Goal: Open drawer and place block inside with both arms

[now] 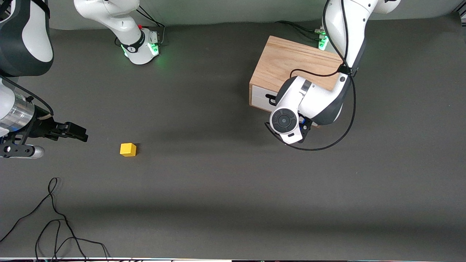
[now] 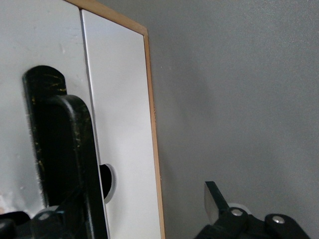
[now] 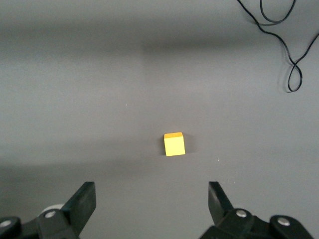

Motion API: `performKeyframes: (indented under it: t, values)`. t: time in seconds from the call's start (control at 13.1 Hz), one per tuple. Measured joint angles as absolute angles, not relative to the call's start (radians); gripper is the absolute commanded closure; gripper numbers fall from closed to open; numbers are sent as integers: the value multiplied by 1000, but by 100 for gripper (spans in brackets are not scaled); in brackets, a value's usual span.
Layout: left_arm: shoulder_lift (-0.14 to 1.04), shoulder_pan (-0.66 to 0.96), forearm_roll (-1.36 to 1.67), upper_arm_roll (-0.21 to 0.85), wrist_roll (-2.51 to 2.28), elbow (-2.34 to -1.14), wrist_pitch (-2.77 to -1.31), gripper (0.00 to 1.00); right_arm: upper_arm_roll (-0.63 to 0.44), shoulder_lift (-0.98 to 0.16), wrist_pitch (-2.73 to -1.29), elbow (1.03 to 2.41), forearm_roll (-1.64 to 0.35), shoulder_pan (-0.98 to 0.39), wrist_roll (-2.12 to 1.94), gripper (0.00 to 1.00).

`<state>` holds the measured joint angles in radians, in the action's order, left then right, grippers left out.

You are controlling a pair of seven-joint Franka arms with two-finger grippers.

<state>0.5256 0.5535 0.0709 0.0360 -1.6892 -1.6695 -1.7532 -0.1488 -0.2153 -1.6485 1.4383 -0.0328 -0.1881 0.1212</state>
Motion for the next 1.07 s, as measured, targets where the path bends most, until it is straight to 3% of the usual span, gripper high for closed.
performKeyframes:
  t: [1.07]
  values:
    - [521, 553, 71, 33, -1689, -1668, -1887, 0, -149, -215, -1649, 1438, -33, -189, 121, 0]
